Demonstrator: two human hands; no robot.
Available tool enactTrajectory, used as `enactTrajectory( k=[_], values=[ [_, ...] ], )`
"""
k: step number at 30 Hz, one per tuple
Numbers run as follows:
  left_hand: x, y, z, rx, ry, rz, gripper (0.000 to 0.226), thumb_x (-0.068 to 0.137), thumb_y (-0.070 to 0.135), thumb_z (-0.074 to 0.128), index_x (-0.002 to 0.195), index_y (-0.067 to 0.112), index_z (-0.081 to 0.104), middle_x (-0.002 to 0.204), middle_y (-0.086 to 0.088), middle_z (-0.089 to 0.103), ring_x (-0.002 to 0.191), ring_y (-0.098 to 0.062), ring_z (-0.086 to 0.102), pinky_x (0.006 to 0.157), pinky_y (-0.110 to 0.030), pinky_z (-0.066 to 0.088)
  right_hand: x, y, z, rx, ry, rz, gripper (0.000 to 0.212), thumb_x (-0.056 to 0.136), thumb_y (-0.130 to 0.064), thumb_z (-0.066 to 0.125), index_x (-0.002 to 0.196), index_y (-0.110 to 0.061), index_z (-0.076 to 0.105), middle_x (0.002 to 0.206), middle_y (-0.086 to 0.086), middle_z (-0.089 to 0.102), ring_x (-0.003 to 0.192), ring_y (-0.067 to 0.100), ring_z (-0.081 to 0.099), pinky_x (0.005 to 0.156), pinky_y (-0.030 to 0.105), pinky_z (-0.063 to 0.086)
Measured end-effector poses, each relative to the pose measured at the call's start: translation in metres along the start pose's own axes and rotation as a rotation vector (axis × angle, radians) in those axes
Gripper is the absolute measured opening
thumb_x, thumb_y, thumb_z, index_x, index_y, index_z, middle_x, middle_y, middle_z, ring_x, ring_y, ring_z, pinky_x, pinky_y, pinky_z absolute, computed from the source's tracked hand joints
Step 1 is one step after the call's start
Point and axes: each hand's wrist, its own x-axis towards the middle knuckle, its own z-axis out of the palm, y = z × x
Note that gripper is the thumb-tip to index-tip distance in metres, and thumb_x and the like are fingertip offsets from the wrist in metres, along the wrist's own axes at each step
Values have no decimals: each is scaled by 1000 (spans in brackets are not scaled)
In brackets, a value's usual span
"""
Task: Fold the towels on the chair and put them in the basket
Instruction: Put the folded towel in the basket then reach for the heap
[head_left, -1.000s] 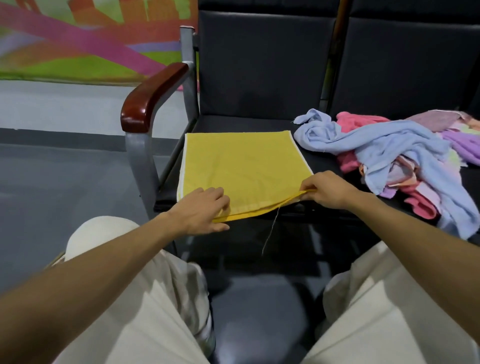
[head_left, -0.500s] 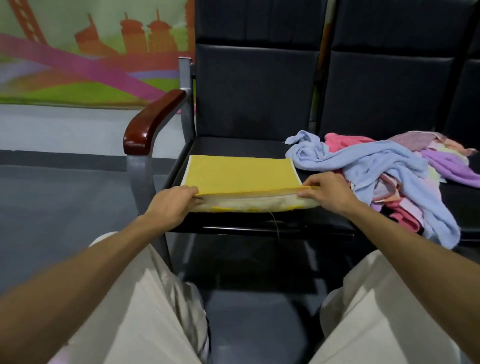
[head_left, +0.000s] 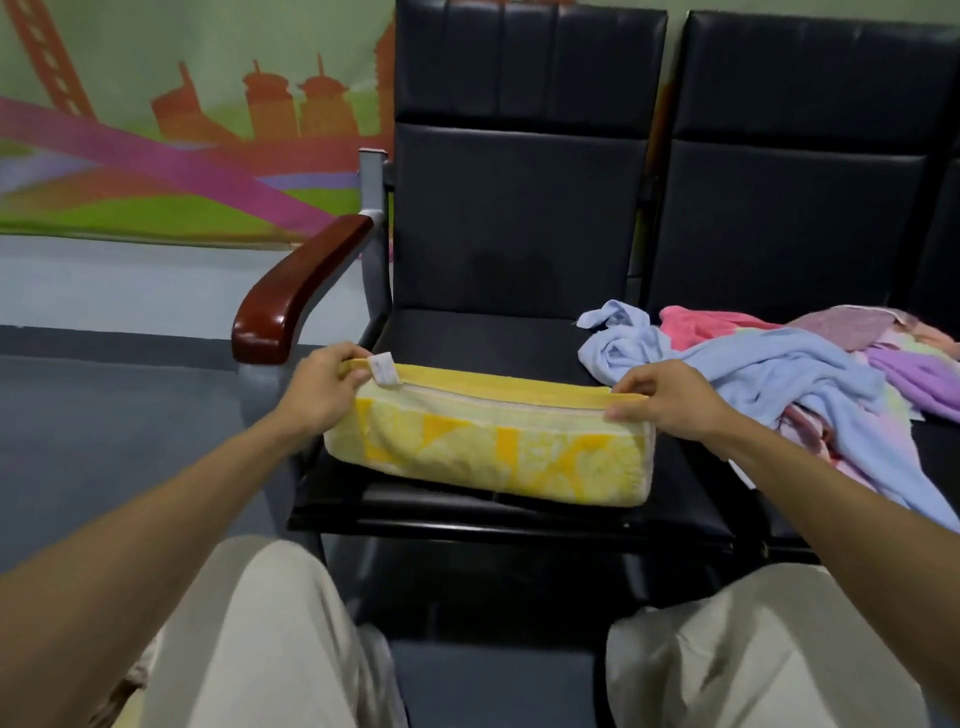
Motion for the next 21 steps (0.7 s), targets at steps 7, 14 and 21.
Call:
enactTrajectory(
  k=[7,14,21],
  values=[
    [81,4,46,66,35,-28,18,95,8,58,110,4,65,111,-15,66,104,-28,59,79,-26,38,69,30,3,-58,118,-24,6,78,-13,76,78,-19,73,78,3,69,72,9,56,66,21,42],
    [119,-21,92,149,-79,-127,20,96,5,53,113,3,64,115,-17,63,106,-31,56,78,-30,37,124,64,29,-88,80,39,7,81,-14,73,81,-21,72,78,-8,66,74,3,56,62,6,39],
    [108,-46,107,209,-91,-233,46,96,20,55,136,6,41,136,-16,40,127,-31,39,105,-41,34,130,87,63,-376,85,3,23,81,-12,73,104,-13,71,99,5,68,99,23,60,80,23,42]
  ],
)
